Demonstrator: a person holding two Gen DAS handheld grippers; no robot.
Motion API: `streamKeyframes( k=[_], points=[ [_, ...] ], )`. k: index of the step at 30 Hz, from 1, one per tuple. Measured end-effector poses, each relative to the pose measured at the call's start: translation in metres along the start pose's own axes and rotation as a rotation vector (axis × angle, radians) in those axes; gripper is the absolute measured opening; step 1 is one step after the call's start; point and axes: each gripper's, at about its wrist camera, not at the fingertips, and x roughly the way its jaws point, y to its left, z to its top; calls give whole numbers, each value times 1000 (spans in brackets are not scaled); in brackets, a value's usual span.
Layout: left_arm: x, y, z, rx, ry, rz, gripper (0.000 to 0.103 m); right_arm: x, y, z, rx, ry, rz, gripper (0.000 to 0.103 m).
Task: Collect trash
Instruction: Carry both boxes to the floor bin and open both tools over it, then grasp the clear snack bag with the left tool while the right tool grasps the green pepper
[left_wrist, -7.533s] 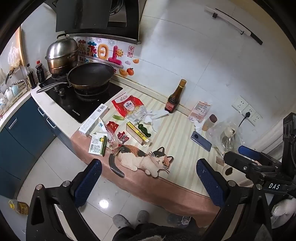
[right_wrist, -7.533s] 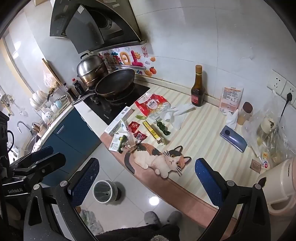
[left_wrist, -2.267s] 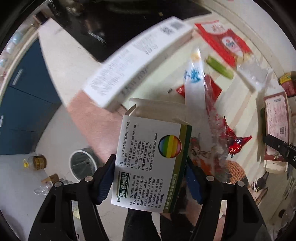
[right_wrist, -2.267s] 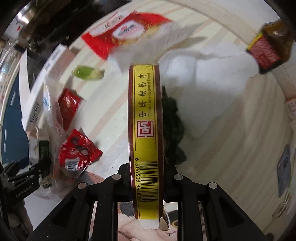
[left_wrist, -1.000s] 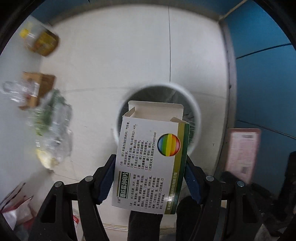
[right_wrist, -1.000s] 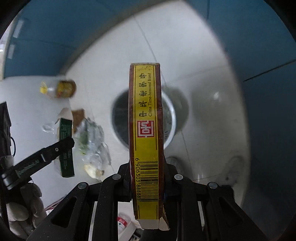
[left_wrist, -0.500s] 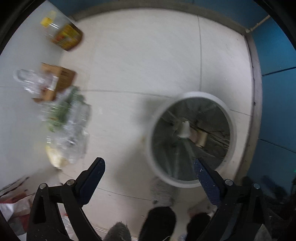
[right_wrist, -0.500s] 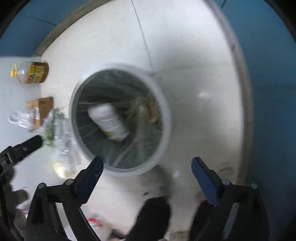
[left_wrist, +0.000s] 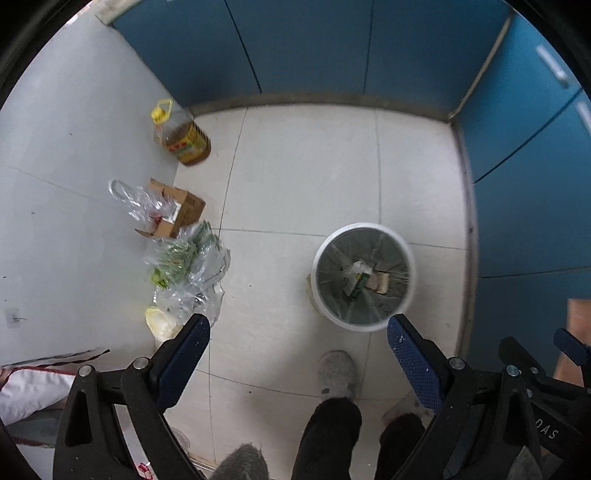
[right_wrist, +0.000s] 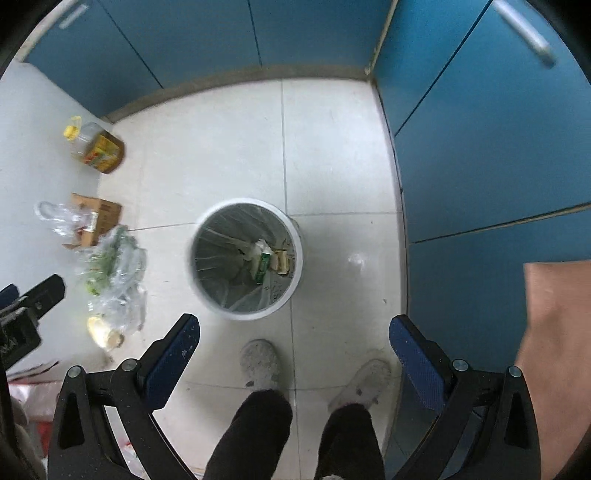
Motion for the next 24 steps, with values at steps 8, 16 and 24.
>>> streamKeyframes(
  k=[8, 16, 24],
  points=[
    [-130, 9, -35, -15, -77, -47, 98, -162, -7, -42, -46, -93, 61, 103],
    [-220, 11, -63, -22, -147, -70, 98, -278, -21, -75, -67, -176, 114, 103],
    [-280, -16, -80, -14, -218, -70, 98, -320, -56, -90, -35, -241, 224, 103]
  ],
)
